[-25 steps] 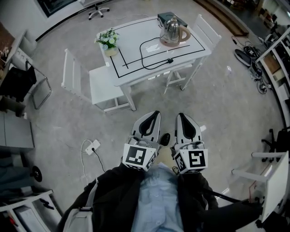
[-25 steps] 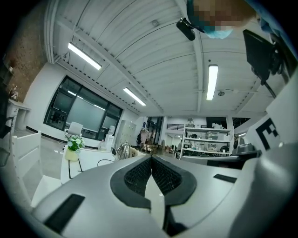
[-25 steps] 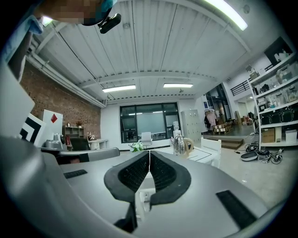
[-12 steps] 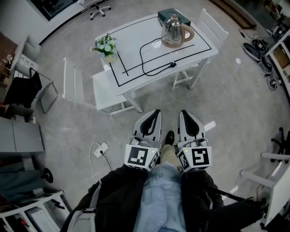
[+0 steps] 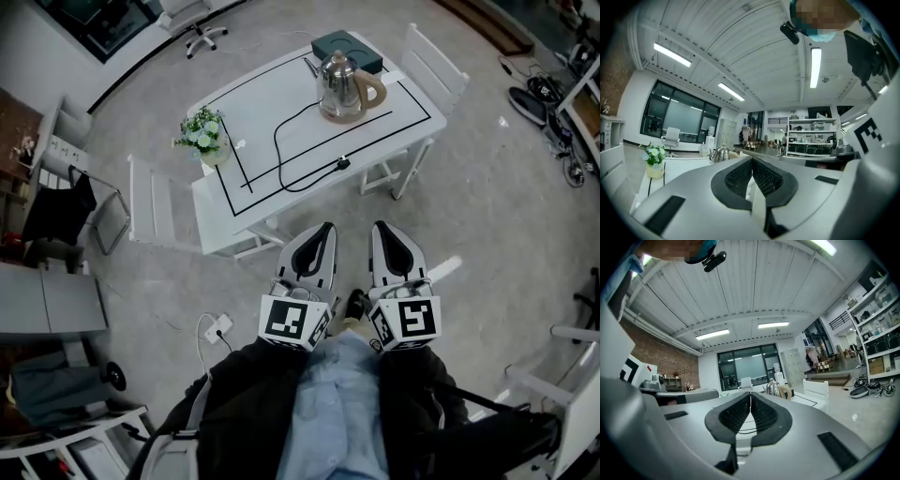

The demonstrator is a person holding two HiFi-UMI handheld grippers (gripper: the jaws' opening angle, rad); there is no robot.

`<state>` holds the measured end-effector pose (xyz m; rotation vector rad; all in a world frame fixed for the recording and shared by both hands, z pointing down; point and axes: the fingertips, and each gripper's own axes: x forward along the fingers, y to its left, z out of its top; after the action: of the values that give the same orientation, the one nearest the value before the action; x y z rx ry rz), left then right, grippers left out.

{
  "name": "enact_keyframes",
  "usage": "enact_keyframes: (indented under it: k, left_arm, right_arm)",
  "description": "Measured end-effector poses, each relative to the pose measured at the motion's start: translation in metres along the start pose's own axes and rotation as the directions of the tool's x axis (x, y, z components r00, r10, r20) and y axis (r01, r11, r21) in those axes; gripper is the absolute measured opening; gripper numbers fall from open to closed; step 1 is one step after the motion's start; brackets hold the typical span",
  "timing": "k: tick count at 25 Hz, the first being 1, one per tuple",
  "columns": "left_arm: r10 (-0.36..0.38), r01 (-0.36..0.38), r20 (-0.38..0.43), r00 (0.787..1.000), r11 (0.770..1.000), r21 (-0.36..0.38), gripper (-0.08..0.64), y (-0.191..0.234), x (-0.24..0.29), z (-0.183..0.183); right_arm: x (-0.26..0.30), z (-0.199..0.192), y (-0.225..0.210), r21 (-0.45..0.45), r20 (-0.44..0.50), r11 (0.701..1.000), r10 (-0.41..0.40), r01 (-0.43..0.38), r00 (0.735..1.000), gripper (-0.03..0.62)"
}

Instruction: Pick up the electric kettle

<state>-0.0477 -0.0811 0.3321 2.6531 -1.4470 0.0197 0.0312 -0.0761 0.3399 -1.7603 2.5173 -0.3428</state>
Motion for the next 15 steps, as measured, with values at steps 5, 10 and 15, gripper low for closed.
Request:
enact_keyframes:
  k: [5, 10, 15]
  left_arm:
    - [0.011, -0.012, 0.034, 0.999, 1.000, 0.028, 0.009, -0.004, 0.035, 0.019]
    - [0.010, -0.013, 0.042, 0.999, 0.998, 0.061, 0.009, -0.006, 0.058, 0.028]
    - [0.025, -0.027, 0.034, 0.999, 0.998, 0.062, 0.010, 0.008, 0.070, 0.024]
  right_arm:
    - [0.021, 0.024, -0.025, -0.010, 0.057, 0.999, 0.039, -0.038, 0.998, 0.018]
    - [0.035, 0.037, -0.042, 0.002, 0.087, 0.999, 0.046, -0.046, 0.995, 0.018]
    - [0.055, 0.031, -0.046, 0.000, 0.088, 0.998, 0.067, -0.068, 0.994, 0.018]
